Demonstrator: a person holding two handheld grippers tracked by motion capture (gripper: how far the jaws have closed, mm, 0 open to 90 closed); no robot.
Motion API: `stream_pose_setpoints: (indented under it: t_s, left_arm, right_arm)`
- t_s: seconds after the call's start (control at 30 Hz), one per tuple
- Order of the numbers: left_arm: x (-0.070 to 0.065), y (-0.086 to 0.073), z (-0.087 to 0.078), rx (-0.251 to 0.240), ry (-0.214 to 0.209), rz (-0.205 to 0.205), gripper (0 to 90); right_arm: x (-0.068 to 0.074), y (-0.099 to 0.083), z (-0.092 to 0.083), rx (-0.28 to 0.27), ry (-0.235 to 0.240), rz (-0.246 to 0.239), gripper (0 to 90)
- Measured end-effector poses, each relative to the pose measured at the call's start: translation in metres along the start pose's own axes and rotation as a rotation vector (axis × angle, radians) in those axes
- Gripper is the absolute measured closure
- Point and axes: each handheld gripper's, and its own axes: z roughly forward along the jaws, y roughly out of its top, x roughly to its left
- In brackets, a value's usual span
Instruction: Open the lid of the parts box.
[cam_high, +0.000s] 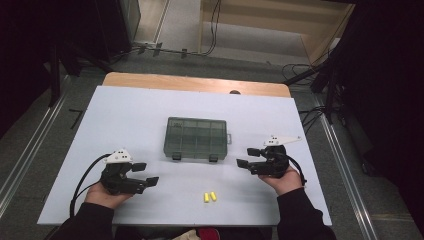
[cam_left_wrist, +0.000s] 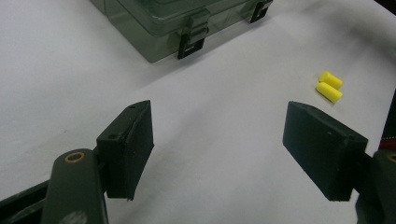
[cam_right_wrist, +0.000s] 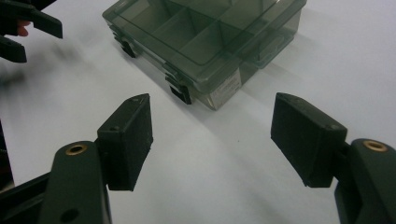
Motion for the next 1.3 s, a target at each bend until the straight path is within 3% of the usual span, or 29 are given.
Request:
stream_pose_setpoints:
  t_s: [0.33,0.77,0.93,1.03,1.1,1.3]
  left_arm:
    - [0.000,0.000,0.001,-0.001,0.005,-0.001,24.7]
    - [0.000,0.000,0.001,-0.007,-0.003,-0.010,24.6]
    - [0.000,0.000,0.001,-0.005,-0.005,-0.006,24.7]
    - [0.000,0.000,0.001,-0.004,-0.006,-0.010,24.7]
    - [0.000,0.000,0.002,0.000,-0.010,-0.013,24.8]
    - [0.000,0.000,0.002,-0.002,-0.010,-0.010,24.8]
  right_arm:
    - [0.001,0.011,0.013,0.048,0.005,-0.040,28.0]
    - [0.004,0.013,0.031,0.085,-0.010,-0.047,32.4]
    - [0.001,0.011,0.036,0.105,-0.022,-0.040,40.1]
    - [0.000,0.010,0.037,0.110,-0.040,-0.002,48.9]
    - [0.000,0.010,0.038,0.106,-0.041,-0.007,54.5]
    - [-0.002,0.007,0.047,0.146,-0.036,-0.026,81.2]
